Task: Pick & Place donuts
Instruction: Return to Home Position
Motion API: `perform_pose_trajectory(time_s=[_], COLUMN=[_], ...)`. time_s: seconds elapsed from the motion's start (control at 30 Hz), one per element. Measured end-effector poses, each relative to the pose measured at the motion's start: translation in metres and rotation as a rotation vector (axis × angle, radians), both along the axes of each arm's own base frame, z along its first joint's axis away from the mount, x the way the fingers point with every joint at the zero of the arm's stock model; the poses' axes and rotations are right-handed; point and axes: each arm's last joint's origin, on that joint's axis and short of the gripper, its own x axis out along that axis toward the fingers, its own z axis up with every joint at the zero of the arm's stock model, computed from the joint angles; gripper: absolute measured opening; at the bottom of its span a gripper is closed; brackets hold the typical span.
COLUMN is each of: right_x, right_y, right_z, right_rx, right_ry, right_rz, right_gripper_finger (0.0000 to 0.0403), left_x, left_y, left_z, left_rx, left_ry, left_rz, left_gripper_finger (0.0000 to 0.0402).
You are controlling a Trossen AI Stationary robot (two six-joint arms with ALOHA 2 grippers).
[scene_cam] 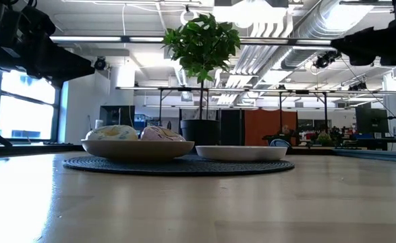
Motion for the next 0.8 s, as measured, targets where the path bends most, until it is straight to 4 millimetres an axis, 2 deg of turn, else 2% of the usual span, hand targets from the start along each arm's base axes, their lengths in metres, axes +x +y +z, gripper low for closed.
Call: perform_pose_trajectory(time_s=[0.13, 0.37, 0.6, 0.8], right_x=[0.002, 0.005, 0.004, 0.004], right_y=[-0.009, -0.019, -0.025, -0.025], right_z=[0.0, 0.0, 0.0, 0.0], right_rx=[0.008, 0.024, 0.259, 0.304], right_ry=[-0.001, -0.002, -0.042, -0.051], right_rz=[-0.091, -0.135, -0.262, -0.27], right_gripper_finger=[0.0185, 0.0185, 0.0186, 0.0186], left_x=[0.0, 0.0, 0.0, 0.0], left_y=[0.0, 0.0, 0.0, 0.0], left_z=[0.0, 0.0, 0.0, 0.0], left_rx=[0.0, 0.0, 0.0, 0.0], left_ry=[0.0, 0.0, 0.0, 0.0], left_rz=[0.0, 0.0, 0.0, 0.001], left_gripper_finger=[0.0133, 0.0133, 0.0133, 0.0133])
